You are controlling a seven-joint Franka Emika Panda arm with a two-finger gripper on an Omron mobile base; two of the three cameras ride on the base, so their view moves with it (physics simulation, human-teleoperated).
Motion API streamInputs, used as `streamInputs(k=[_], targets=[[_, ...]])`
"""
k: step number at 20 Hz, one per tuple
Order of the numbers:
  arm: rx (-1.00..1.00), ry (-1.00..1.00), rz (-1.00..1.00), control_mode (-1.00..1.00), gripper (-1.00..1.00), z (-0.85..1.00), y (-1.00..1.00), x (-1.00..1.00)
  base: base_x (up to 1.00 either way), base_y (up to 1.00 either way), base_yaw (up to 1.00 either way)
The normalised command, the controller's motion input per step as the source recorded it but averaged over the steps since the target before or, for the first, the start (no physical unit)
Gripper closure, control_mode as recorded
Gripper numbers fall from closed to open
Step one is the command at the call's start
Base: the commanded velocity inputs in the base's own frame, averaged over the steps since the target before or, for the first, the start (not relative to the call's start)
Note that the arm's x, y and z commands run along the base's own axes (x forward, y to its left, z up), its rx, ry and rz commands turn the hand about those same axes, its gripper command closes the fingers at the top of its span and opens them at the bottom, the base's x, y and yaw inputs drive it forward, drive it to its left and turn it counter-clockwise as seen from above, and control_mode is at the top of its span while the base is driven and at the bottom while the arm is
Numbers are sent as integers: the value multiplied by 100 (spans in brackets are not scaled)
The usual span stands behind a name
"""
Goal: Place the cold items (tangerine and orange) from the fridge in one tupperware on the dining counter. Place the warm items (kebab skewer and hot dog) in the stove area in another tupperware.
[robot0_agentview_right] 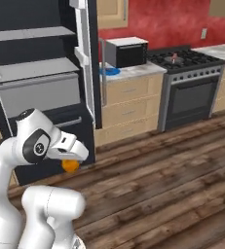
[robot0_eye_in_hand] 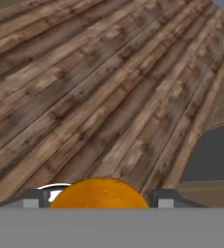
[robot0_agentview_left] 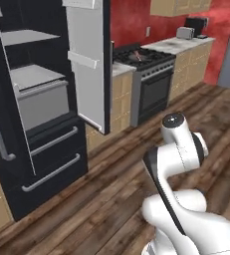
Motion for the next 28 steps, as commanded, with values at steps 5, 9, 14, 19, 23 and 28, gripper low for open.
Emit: streamInputs(k=[5, 9, 14, 19, 23, 28], targets=[[0, 0, 0, 100, 100, 0, 0, 0, -91, 33, -33], [0, 0, 0, 100, 100, 0, 0, 0, -85, 31, -30], [0, 0, 0, 100, 100, 0, 0, 0, -91, 8, -22], [0, 0, 0, 100, 100, 0, 0, 0, -95, -2, -17], [0, 0, 0, 100, 100, 0, 0, 0, -95, -18, -11], [0, 0, 0, 100, 100, 0, 0, 0, -100, -2, -15]])
